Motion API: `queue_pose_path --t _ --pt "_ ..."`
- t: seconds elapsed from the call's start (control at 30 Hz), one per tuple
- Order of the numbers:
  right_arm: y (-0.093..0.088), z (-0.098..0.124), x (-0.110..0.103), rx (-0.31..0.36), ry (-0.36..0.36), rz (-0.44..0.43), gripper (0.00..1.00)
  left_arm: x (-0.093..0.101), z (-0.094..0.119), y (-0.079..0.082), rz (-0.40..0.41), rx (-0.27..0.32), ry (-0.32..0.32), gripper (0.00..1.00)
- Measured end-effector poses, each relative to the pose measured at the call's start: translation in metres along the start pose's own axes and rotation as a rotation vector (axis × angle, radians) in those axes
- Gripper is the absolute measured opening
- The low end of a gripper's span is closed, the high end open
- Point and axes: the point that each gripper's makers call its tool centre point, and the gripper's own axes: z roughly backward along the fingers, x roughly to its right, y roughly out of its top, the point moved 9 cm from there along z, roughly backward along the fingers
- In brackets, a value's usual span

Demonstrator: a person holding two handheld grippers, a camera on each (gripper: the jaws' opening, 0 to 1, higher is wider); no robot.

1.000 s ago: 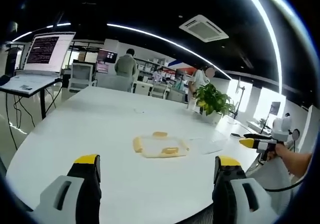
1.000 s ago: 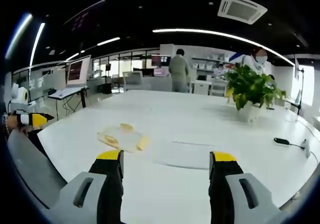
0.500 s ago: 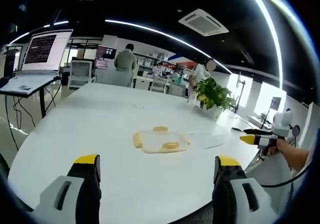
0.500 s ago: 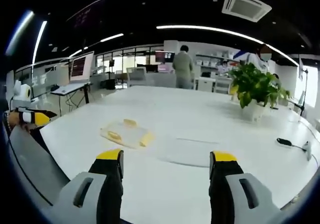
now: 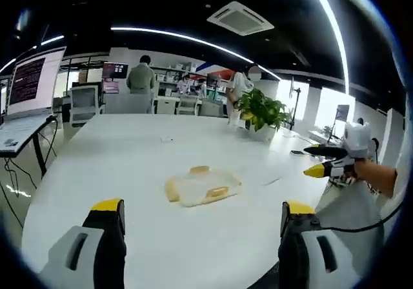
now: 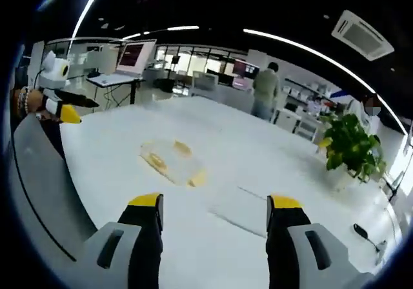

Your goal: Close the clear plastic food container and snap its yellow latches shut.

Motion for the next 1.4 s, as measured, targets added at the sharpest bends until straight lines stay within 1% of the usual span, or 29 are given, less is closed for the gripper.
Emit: queue_pose_path --t 0.03,0.07,0.1,0.13,0.17,0.2,0.23,0.27,0.3,0.33,0.37,0.43,0.5,0.53,0.63,0.7,0.73,0.77,0.8,0.83,0.87,0.93,1.03,1.13,1.23,1.27,1.3,1.37,1.4 --pt "0.003 -0.003 -0.001 0.002 0.009 0.006 0.63 -0.003 -0.003 0.001 -0.014 -0.007 0.000 0.98" --pt "0.008 -0.008 -0.002 0.023 0.032 0.006 0.63 -0.006 -0.008 0.002 -0.068 -0.016 -0.038 0.98" --pt "0.011 -0.011 -0.003 0.039 0.053 0.006 0.63 -0.008 -0.011 0.003 -0.093 -0.005 -0.059 0.98" --pt "0.014 -0.015 -0.003 0.043 0.075 0.021 0.63 -0.013 -0.015 0.004 -0.130 -0.018 -0.066 0.98" --pt "0.016 -0.018 -0.003 0.032 0.088 0.045 0.63 -0.016 -0.018 0.005 -0.160 -0.032 -0.072 0.97" --pt "0.017 -0.024 -0.002 0.001 0.105 0.102 0.63 -0.021 -0.023 0.006 -0.205 -0.059 -0.080 0.95" --pt "0.018 -0.028 -0.002 -0.018 0.117 0.134 0.64 -0.023 -0.026 0.007 -0.246 -0.082 -0.109 0.93" --pt "0.019 -0.034 -0.002 -0.039 0.138 0.174 0.64 -0.025 -0.029 0.009 -0.271 -0.089 -0.114 0.91" --pt "0.021 -0.038 -0.002 -0.038 0.156 0.191 0.64 -0.029 -0.034 0.012 -0.301 -0.091 -0.099 0.91" --pt "0.021 -0.042 -0.002 -0.035 0.173 0.206 0.64 -0.030 -0.038 0.015 -0.321 -0.076 -0.112 0.92" --pt "0.020 -0.048 0.001 -0.057 0.187 0.242 0.64 -0.031 -0.042 0.017 -0.341 -0.066 -0.125 0.93" --pt "0.020 -0.055 0.005 -0.112 0.183 0.292 0.64 -0.036 -0.051 0.020 -0.382 -0.093 -0.141 0.95" --pt "0.023 -0.062 0.006 -0.117 0.210 0.346 0.64 -0.041 -0.059 0.019 -0.418 -0.167 -0.150 0.96" --pt "0.024 -0.064 0.006 -0.111 0.216 0.342 0.64 -0.042 -0.062 0.020 -0.444 -0.179 -0.157 0.97" --pt "0.028 -0.075 0.009 -0.125 0.258 0.381 0.64 -0.047 -0.076 0.024 -0.545 -0.209 -0.201 0.98" --pt "0.029 -0.081 0.011 -0.137 0.281 0.411 0.65 -0.048 -0.085 0.024 -0.576 -0.219 -0.254 0.98" --pt "0.029 -0.085 0.011 -0.140 0.300 0.432 0.67 -0.051 -0.093 0.026 -0.559 -0.216 -0.248 0.97" --pt "0.030 -0.088 0.012 -0.142 0.313 0.443 0.67 -0.052 -0.097 0.026 -0.559 -0.244 -0.260 0.97" --pt "0.031 -0.093 0.013 -0.154 0.333 0.467 0.67 -0.053 -0.106 0.029 -0.567 -0.256 -0.277 0.97" --pt "0.032 -0.095 0.014 -0.161 0.338 0.489 0.66 -0.053 -0.111 0.031 -0.585 -0.252 -0.289 0.97" --pt "0.033 -0.100 0.015 -0.163 0.357 0.529 0.66 -0.054 -0.119 0.035 -0.625 -0.258 -0.320 0.97" --pt "0.036 -0.107 0.016 -0.173 0.380 0.570 0.66 -0.056 -0.130 0.038 -0.663 -0.302 -0.340 0.97" --pt "0.040 -0.116 0.020 -0.201 0.420 0.638 0.65 -0.059 -0.143 0.041 -0.739 -0.333 -0.393 0.97" --pt "0.044 -0.126 0.022 -0.220 0.455 0.678 0.63 -0.063 -0.157 0.038 -0.817 -0.432 -0.468 0.95" --pt "0.047 -0.138 0.024 -0.222 0.476 0.735 0.66 -0.065 -0.168 0.033 -0.873 -0.509 -0.525 0.94" --pt "0.047 -0.142 0.024 -0.228 0.483 0.754 0.66 -0.067 -0.172 0.031 -0.881 -0.533 -0.528 0.93" --pt "0.047 -0.146 0.025 -0.244 0.493 0.770 0.65 -0.069 -0.177 0.030 -0.892 -0.554 -0.530 0.92" --pt "0.048 -0.152 0.024 -0.244 0.502 0.785 0.65 -0.070 -0.183 0.029 -0.892 -0.567 -0.539 0.91" --pt "0.048 -0.157 0.024 -0.249 0.517 0.797 0.65 -0.070 -0.186 0.028 -0.893 -0.581 -0.558 0.90"
